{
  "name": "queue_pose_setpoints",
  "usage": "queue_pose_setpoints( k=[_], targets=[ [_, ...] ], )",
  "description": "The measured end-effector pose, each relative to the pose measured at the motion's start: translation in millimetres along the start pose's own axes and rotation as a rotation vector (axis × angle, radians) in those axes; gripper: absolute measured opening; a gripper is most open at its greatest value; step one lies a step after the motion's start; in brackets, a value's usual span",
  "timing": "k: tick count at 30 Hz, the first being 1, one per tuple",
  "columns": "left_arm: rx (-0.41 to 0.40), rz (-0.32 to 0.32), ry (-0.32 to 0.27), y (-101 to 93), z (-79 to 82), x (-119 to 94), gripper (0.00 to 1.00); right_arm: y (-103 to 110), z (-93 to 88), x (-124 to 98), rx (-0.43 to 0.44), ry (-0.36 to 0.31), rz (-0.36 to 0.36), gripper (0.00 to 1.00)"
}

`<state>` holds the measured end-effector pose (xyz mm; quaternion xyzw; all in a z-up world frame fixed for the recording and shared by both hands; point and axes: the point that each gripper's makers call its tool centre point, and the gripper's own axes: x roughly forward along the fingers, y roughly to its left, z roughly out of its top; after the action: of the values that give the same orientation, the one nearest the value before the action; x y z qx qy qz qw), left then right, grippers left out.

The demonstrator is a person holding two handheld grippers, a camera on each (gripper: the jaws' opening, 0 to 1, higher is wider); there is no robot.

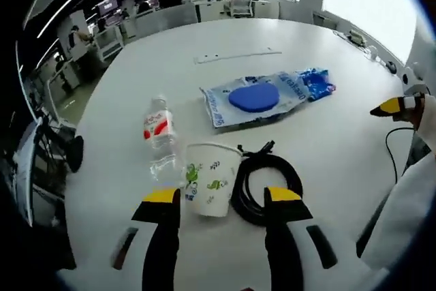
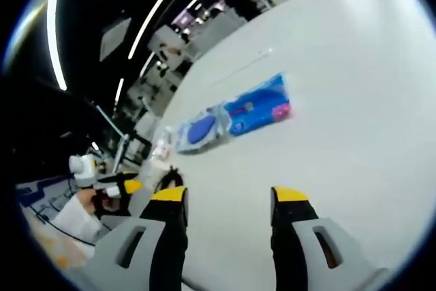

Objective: Arrange the tabletop items into an orderly group along one side of the table until the central work area is clear of visible clutter.

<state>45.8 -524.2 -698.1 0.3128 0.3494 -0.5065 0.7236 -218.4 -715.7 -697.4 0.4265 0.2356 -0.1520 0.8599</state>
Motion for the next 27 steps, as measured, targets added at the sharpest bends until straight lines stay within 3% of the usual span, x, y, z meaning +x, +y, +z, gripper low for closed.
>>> queue_pose_setpoints(
  k=[2,7,16,23,27],
  targets=[
    [0.056,0.003,0.019,3.3,2.6,4,0.49,0,-0.8,-1,0.0,0.002,0.0,0.47],
    [0.027,-0.027,0.025,3.1,9.3,13,0.48,-5,-0.9,-3,0.018,-0.005,-0.01,0.46],
    [0.062,-0.061,0.101,-3.1,-4.0,31,0.47,-7,-0.4,-3,0.032,-0.008,-0.017,0.45],
    [0.065,-0.044,0.148,2.9,-15.8,44,0.43,-7,-3.6,-2,0.048,0.002,-0.015,0.44],
    [0.027,-0.033,0.138,5.0,-17.1,47,0.41,-7,-3.7,-2,0.051,0.002,-0.015,0.42]
  ],
)
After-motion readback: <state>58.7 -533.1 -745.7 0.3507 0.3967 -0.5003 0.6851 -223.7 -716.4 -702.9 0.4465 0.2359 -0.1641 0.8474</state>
